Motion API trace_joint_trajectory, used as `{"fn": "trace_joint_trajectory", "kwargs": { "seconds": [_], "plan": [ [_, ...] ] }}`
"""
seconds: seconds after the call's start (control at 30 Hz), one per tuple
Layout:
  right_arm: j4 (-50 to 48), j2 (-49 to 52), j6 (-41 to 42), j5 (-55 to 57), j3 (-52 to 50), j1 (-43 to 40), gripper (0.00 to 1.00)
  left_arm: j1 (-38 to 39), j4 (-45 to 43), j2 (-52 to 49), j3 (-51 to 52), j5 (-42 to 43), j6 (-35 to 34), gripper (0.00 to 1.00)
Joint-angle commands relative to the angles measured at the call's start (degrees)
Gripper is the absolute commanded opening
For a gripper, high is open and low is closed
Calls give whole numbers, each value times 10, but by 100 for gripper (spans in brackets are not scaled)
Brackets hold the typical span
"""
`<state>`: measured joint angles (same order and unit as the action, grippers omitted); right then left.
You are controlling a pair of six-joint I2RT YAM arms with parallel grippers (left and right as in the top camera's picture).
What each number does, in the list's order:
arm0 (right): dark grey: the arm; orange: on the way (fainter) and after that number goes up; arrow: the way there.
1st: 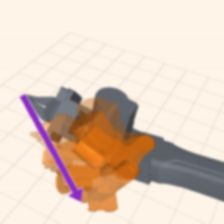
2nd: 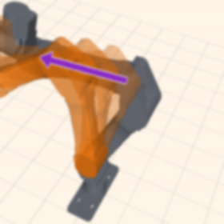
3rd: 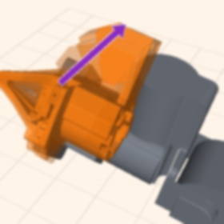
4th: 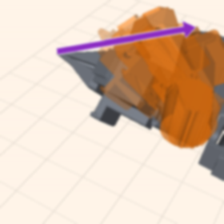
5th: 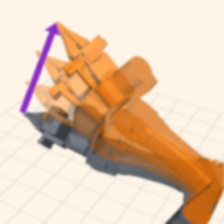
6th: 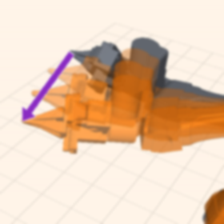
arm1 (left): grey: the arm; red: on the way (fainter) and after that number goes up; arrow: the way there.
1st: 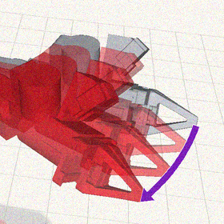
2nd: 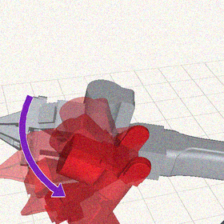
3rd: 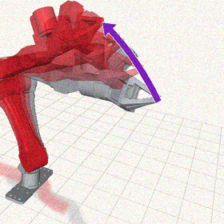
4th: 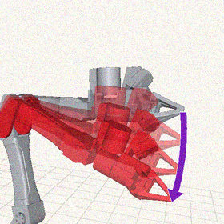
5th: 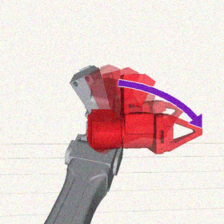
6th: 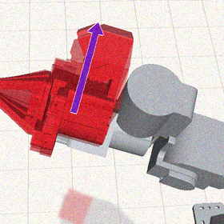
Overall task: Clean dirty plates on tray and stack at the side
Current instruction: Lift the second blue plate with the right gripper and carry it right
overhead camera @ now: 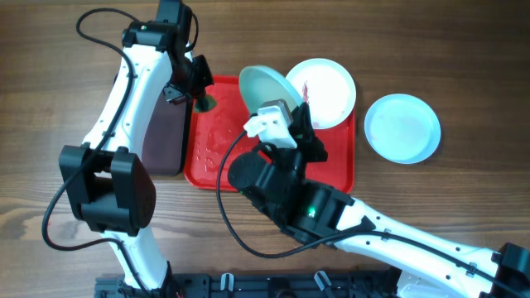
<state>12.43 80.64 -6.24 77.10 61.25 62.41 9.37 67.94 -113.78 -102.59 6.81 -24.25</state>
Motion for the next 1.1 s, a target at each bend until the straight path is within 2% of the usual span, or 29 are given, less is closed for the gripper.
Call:
{"fn": "trace_joint_trajectory", "kwargs": {
  "seconds": [0.0, 0.4, 0.6, 0.7, 0.77, 0.83, 0.9, 0.97, 1.07],
  "plan": [
    [-59, -3, -158, 72, 10, 2, 4, 3, -1, 5, 3, 7, 0, 4],
    [-77, -3, -160, 72, 10, 2, 4, 3, -1, 5, 3, 7, 0, 4],
    [-61, -3, -105, 60, 10, 2, 4, 3, -1, 5, 3, 7, 0, 4],
    [26, -3, -22, -37, 10, 2, 4, 3, -2, 5, 3, 7, 0, 4],
    [98, -3, 62, -118, 10, 0, 4, 3, -2, 5, 3, 7, 0, 4],
    [179, -3, 192, -223, 10, -17, 4, 3, -2, 5, 3, 7, 0, 4],
    [217, -2, 266, -304, 10, -42, 5, 3, -1, 5, 3, 7, 0, 4],
    [235, 0, 303, -404, 10, -81, 4, 3, -2, 5, 3, 7, 0, 4],
    [236, 2, 308, -548, 10, -141, 5, 3, -2, 5, 3, 7, 0, 4]
  ]
}}
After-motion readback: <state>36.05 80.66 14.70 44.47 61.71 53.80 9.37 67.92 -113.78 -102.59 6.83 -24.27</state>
